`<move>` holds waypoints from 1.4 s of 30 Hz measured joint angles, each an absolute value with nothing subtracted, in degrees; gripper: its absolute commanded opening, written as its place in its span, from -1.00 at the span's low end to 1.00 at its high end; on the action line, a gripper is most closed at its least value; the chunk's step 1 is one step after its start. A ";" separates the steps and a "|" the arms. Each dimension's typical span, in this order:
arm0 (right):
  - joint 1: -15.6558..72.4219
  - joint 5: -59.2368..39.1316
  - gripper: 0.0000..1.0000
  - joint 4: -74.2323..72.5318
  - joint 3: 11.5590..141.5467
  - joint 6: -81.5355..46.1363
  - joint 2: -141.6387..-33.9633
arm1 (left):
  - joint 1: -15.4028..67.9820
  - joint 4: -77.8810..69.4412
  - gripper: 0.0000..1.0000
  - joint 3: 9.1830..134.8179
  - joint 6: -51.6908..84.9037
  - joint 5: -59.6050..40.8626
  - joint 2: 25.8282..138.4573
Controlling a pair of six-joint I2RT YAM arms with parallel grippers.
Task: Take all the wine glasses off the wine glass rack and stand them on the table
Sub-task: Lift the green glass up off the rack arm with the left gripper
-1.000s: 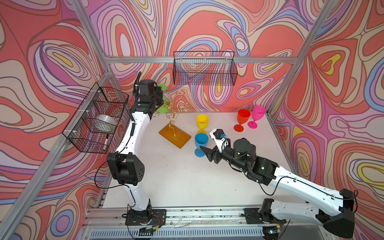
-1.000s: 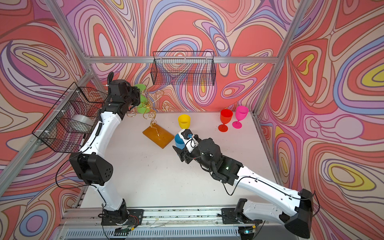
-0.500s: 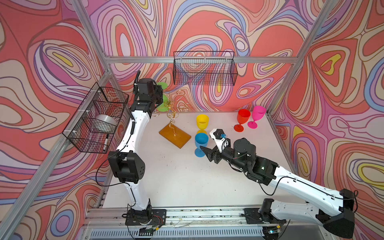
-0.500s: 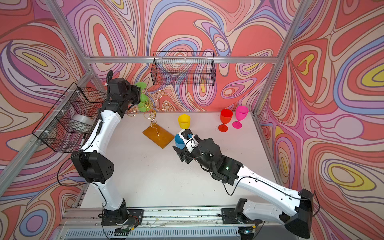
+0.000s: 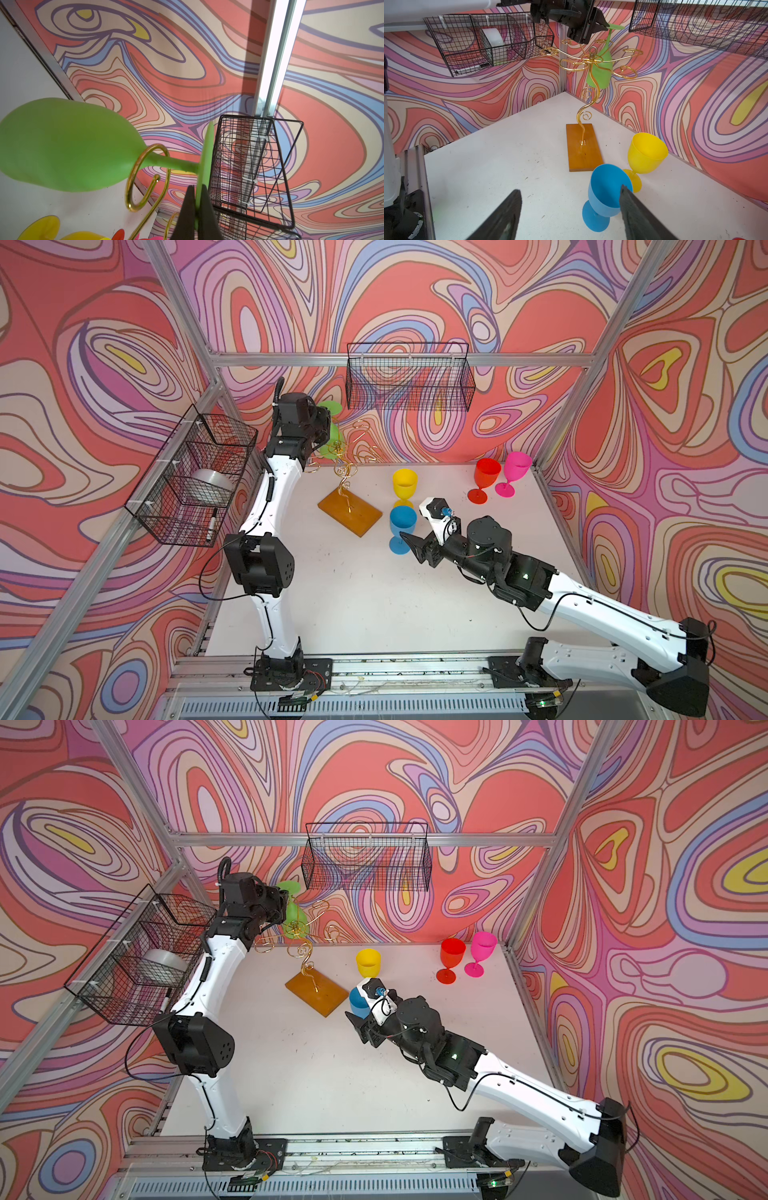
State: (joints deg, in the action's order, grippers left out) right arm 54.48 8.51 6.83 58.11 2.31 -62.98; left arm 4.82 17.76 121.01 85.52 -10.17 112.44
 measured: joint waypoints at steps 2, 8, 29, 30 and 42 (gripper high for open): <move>54.46 8.49 0.56 6.83 58.11 2.31 -62.98 | 4.82 17.76 -1.00 121.03 85.43 -11.18 112.44; 54.48 8.49 0.56 6.83 58.11 2.31 -63.00 | 4.75 18.09 -1.00 121.08 84.01 -13.91 112.42; 54.48 7.44 0.56 6.79 58.00 2.26 -63.00 | -0.58 17.98 -1.00 109.08 79.31 -18.26 101.30; 54.46 7.44 0.56 6.79 57.98 2.26 -63.00 | -0.95 17.76 -1.00 109.10 79.07 -18.39 101.23; 54.48 7.46 0.55 6.83 57.89 2.26 -63.00 | -2.59 13.52 -1.00 114.83 74.35 -20.23 104.55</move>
